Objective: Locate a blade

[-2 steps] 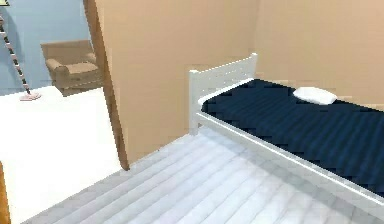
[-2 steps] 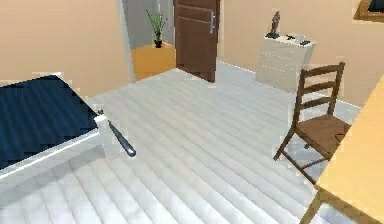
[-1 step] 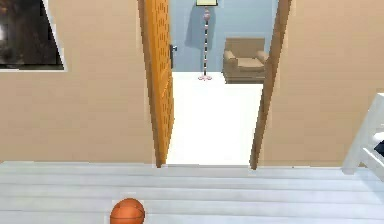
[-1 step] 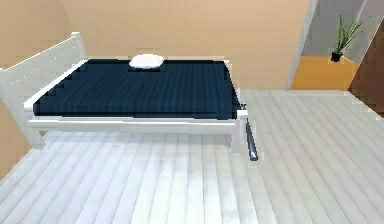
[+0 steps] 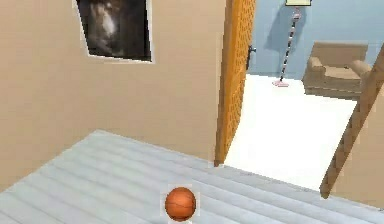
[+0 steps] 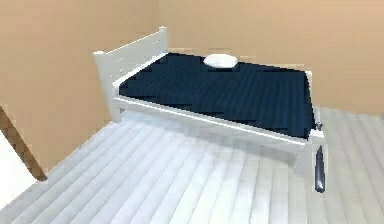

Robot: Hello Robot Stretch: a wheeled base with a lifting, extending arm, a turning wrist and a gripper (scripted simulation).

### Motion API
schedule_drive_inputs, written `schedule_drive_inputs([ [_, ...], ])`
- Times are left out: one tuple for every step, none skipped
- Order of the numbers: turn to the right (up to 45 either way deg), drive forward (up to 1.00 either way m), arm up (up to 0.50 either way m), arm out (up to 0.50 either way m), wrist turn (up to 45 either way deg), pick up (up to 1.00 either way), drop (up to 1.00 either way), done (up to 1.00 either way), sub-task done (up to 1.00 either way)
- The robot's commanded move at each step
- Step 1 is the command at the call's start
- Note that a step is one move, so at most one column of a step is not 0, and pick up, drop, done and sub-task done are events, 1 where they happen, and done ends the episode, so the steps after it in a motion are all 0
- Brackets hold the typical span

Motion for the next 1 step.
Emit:
schedule_drive_inputs([
  [0.0,0.3,0.0,0.0,0.0,0.0,0.0,0.0,0.0],
])
